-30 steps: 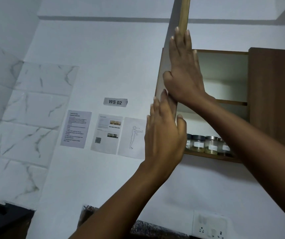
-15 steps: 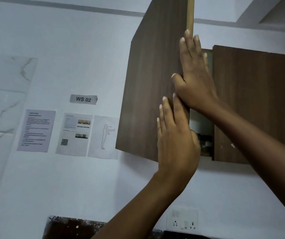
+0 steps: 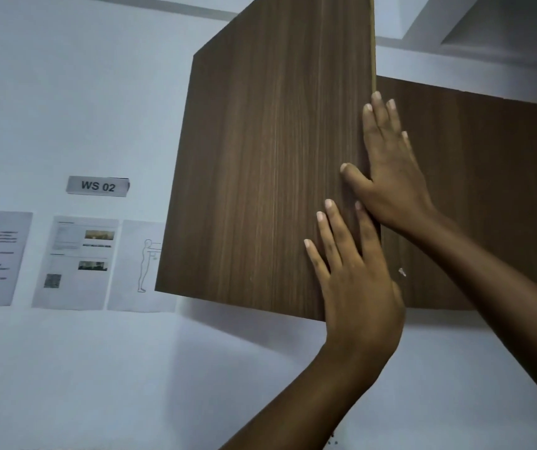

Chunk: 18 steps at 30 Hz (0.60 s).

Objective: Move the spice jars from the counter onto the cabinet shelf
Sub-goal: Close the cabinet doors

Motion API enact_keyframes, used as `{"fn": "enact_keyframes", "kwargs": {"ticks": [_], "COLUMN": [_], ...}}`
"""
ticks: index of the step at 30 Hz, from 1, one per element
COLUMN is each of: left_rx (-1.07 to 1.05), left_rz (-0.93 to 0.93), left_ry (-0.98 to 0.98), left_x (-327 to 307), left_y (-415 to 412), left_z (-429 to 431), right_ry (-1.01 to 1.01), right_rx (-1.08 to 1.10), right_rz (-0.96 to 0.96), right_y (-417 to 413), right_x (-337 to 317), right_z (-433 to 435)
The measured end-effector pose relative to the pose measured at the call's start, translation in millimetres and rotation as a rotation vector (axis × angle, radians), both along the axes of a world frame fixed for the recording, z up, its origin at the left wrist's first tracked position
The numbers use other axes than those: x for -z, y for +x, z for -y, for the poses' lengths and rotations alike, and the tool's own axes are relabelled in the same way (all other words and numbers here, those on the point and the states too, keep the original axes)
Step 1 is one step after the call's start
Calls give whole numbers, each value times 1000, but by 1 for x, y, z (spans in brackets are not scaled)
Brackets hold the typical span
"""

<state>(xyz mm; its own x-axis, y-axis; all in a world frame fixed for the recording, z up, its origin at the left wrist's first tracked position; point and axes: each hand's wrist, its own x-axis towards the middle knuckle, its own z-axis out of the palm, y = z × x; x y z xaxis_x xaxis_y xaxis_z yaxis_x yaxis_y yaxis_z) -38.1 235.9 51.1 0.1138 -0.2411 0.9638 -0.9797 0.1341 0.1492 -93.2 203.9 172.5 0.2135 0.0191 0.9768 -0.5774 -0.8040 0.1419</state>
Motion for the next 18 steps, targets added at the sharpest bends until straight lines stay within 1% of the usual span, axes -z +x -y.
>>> {"fn": "enact_keyframes", "kwargs": {"ticks": [6,11,18], "left_rx": [-217,-314,-411], "left_rz": [27,30,38], "left_ry": [-142,-133,-101], "left_x": [7,8,8], "left_y": [-8,-10,-7], "left_z": [68,111,163], "right_ry": [29,47,89], "right_rx": [46,50,-25], "right_rz": [4,11,31], "right_y": [-6,-5,3], "right_x": [3,6,11], "right_z": [46,86,141]}}
